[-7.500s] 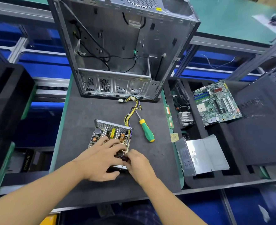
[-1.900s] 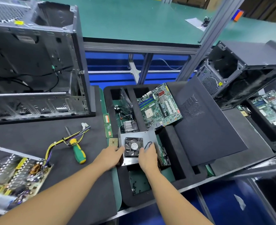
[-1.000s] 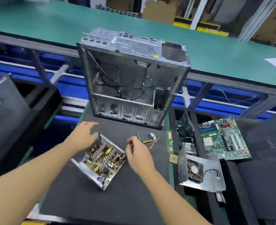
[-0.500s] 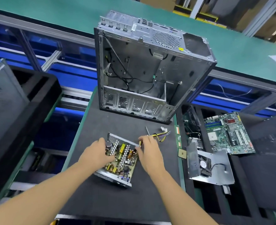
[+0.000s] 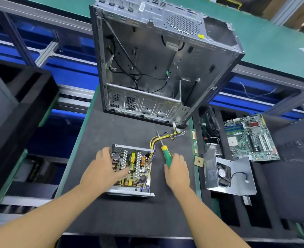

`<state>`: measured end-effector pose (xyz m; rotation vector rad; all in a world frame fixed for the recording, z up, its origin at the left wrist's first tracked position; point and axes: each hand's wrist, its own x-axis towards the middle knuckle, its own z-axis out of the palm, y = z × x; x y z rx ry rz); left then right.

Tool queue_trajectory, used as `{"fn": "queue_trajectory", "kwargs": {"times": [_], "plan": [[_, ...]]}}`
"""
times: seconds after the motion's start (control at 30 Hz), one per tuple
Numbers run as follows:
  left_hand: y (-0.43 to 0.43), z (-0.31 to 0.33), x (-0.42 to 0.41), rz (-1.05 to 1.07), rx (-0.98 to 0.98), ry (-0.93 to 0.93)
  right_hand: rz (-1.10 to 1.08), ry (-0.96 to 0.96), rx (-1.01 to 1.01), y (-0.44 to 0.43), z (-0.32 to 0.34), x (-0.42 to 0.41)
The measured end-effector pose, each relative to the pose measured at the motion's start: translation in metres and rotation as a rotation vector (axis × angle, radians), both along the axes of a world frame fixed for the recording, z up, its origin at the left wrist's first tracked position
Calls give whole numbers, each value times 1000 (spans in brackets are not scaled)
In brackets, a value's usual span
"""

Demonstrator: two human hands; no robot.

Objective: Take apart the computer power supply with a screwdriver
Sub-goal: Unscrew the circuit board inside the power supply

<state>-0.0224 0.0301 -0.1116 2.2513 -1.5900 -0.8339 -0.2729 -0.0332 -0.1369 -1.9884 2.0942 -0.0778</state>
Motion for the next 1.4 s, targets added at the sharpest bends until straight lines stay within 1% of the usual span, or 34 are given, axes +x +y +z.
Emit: {"fn": "queue_trajectory", "kwargs": {"times": [0.07,0.1,0.13,0.17,0.2,0.23,0.27,0.3,0.4,0.5,0.57,0.63,0.7,0.8,0.97,1.07,1.2,1.4], "plan": [[-1,-1,5,-109,-280,-230,-71,-300,-9,3,4,-2],[-4,1,7,-230,-448,-286,-87,-427,-26,4,10,-3],[-7,3,9,-401,-575,-299,-88,-509,-58,4,16,-3],[-11,4,8,-603,-643,-289,-82,-565,-100,3,24,-2],[-14,5,6,-788,-660,-277,-68,-615,-153,1,32,-1],[-17,7,3,-917,-641,-260,-50,-662,-214,-1,41,1],[-21,8,-1,-983,-613,-240,-33,-704,-272,-3,51,4],[-24,10,-5,-1003,-592,-219,-21,-727,-315,-4,61,8],[-24,11,-11,-993,-552,-157,23,-698,-390,-2,92,15],[-16,7,-10,-865,-515,-37,102,-784,-369,6,117,15],[-13,4,-11,-736,-455,55,203,-800,-257,13,124,17],[-10,1,-14,-632,-403,138,292,-728,-91,21,122,23],[-6,-2,-17,-596,-394,178,327,-654,29,28,114,28],[-1,-4,-16,-619,-396,186,345,-605,71,35,103,32],[-5,-3,-18,-706,-343,115,315,-615,41,39,93,31],[-6,-5,-19,-694,-332,112,315,-628,35,41,87,30],[-9,-5,-23,-683,-308,52,295,-661,28,44,79,29],[-10,-3,-26,-673,-305,13,312,-654,18,44,80,30]]}}
